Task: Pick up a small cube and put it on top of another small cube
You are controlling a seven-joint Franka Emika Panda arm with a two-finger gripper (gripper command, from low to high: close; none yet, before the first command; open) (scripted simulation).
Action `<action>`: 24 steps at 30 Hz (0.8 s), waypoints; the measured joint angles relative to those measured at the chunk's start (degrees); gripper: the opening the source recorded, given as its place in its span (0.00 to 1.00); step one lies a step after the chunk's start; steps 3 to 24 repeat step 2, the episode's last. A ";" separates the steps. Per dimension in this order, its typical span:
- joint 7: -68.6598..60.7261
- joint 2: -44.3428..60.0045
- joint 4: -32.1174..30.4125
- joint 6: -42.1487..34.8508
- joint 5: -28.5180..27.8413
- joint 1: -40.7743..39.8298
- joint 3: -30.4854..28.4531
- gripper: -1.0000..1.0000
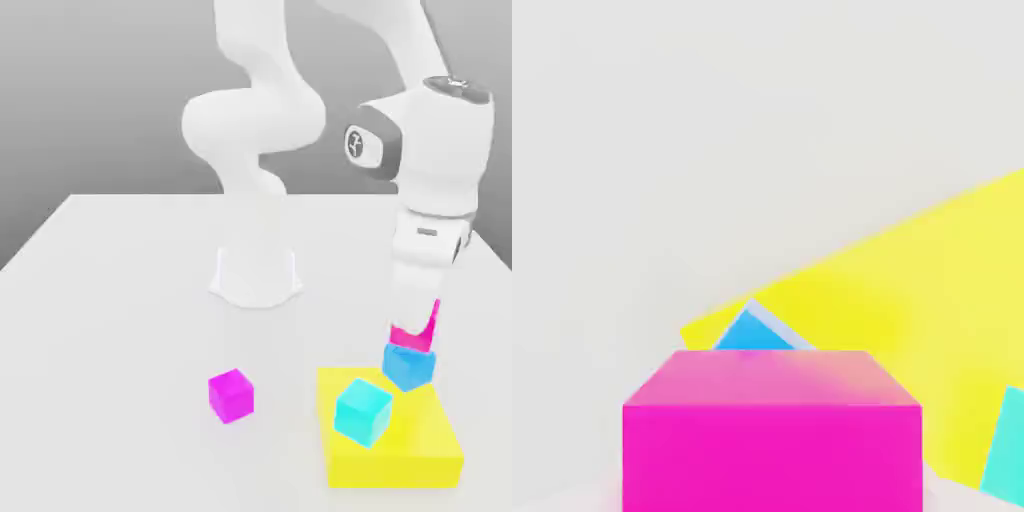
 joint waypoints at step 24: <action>0.00 0.00 0.00 0.00 0.00 0.00 0.00 1.00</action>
